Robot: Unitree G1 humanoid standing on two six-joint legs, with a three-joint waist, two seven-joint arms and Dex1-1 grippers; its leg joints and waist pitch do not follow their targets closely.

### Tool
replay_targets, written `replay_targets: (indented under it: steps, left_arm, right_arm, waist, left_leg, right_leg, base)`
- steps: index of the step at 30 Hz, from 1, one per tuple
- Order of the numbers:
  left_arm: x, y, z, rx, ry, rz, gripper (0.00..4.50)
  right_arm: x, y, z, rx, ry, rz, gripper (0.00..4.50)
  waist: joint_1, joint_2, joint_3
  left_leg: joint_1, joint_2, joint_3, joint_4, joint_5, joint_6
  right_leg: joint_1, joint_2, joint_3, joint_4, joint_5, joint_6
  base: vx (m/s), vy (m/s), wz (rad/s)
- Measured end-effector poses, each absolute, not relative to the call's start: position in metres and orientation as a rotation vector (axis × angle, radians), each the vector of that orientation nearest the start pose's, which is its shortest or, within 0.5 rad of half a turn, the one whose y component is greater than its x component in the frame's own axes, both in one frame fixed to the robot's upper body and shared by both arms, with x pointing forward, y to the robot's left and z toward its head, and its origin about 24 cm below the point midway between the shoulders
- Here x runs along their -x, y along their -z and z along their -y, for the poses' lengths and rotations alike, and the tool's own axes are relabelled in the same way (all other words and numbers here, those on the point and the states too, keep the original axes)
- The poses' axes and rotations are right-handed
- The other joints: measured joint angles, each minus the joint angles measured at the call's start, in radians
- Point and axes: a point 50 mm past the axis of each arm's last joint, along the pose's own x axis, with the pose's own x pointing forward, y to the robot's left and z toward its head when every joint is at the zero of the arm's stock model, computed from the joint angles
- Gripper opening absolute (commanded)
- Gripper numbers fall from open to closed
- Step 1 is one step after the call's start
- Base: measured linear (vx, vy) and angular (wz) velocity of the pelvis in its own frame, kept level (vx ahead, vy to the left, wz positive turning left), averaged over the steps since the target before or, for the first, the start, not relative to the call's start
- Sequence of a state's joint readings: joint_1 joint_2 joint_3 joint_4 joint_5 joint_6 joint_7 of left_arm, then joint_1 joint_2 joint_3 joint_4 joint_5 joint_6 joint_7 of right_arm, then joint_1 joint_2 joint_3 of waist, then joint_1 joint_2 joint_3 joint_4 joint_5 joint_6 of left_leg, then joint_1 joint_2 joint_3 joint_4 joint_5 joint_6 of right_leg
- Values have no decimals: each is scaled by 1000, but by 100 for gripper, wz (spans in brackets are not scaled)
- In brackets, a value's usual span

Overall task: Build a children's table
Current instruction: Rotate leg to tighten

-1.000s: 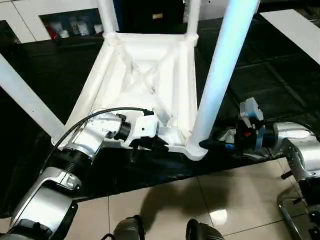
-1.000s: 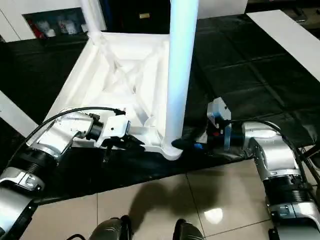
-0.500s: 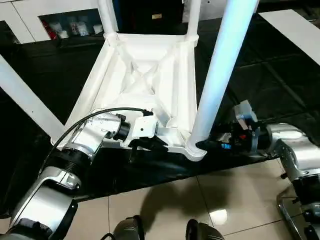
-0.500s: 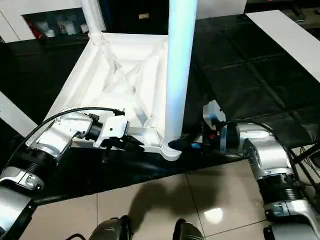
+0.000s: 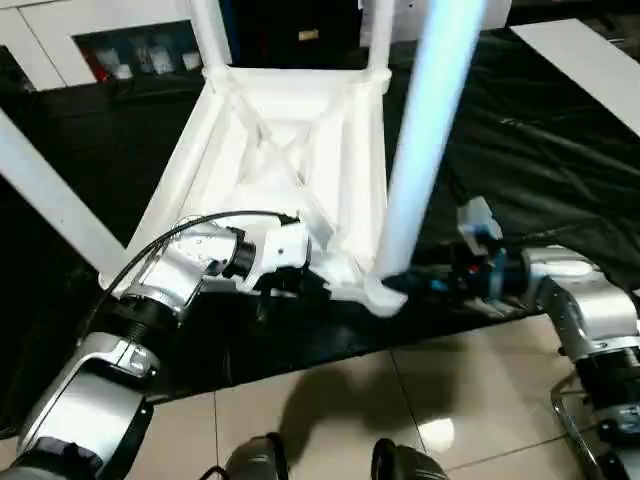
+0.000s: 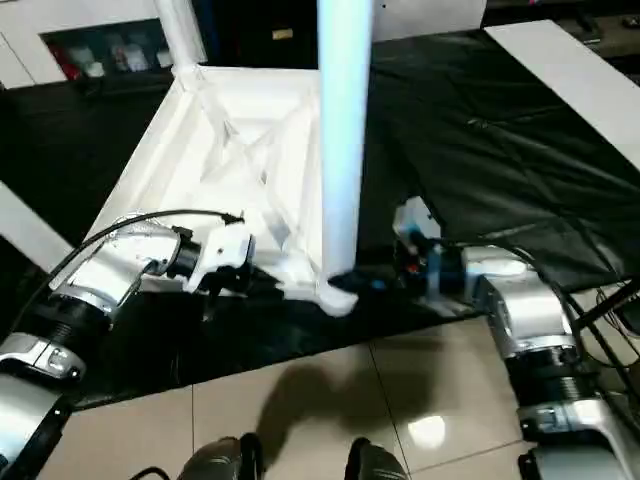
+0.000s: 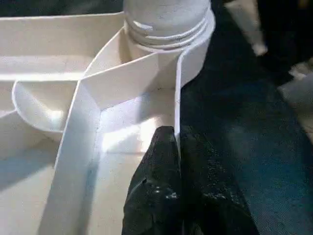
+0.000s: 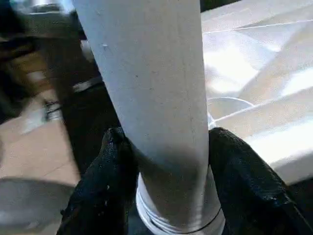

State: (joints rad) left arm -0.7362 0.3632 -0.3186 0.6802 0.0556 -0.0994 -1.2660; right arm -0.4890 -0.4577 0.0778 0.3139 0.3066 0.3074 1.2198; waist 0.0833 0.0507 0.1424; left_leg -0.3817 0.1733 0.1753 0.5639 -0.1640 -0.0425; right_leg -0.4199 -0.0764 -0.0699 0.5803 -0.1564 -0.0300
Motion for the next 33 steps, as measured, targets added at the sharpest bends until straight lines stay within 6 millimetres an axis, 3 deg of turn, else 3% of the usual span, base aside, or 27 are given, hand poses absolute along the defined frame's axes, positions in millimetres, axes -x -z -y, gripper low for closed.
replay_targets:
  steps: [5,9,15,17,21,30,33]
  left_arm:
    - [-348,-85,-103,-452,1164,-312,0]
    - [-354,-85,-80,-394,997,-304,0]
    - [-357,-89,-63,-345,894,-289,0]
    - [-356,-90,-61,-341,885,-288,0]
    - [-354,-93,-56,-359,904,-268,0]
    - [-353,-95,-68,-421,964,-230,0]
    - [-353,-98,-75,-456,998,-206,0]
  right_arm:
    - [-334,-99,149,22,-861,-207,194]
    - [-356,-104,131,29,-607,-206,194]
    - [-365,-106,123,-80,-437,-174,194]
    - [-364,-107,124,-73,-429,-166,248]
    - [-361,-101,130,-76,-419,-169,288]
    - [-351,-94,152,11,-562,-142,364]
    - [-345,-93,166,45,-643,-155,387]
  waist:
    - [-49,5,6]
    - [-70,7,10]
    - [-69,13,14]
    - [-67,14,14]
    - [-57,17,16]
    - [-49,20,17]
    - [-48,20,18]
  left_leg:
    - [9,-2,0,-1,3,-6]
    - [9,-3,-2,-4,3,-6]
    - [8,-5,-2,-12,3,-6]
    - [7,-6,-1,-12,3,-6]
    - [5,-7,-1,-15,3,-6]
    - [5,-4,-1,-27,3,-5]
    - [-4,-3,-1,-27,6,-1]
  right_leg:
    - [5,-1,1,-5,-5,8]
    - [3,-1,-1,-12,-7,11]
    - [3,-1,1,-21,-7,11]
    - [3,-1,3,-21,-6,10]
    - [1,-1,3,-21,-3,5]
    - [-3,1,-2,-20,5,4]
    - [-11,1,-2,-20,6,3]
  base:
    - [0,0,0]
    - [0,0,0]
    - [0,0,0]
    - [0,0,0]
    - [0,0,0]
    - [0,0,0]
    - [0,0,0]
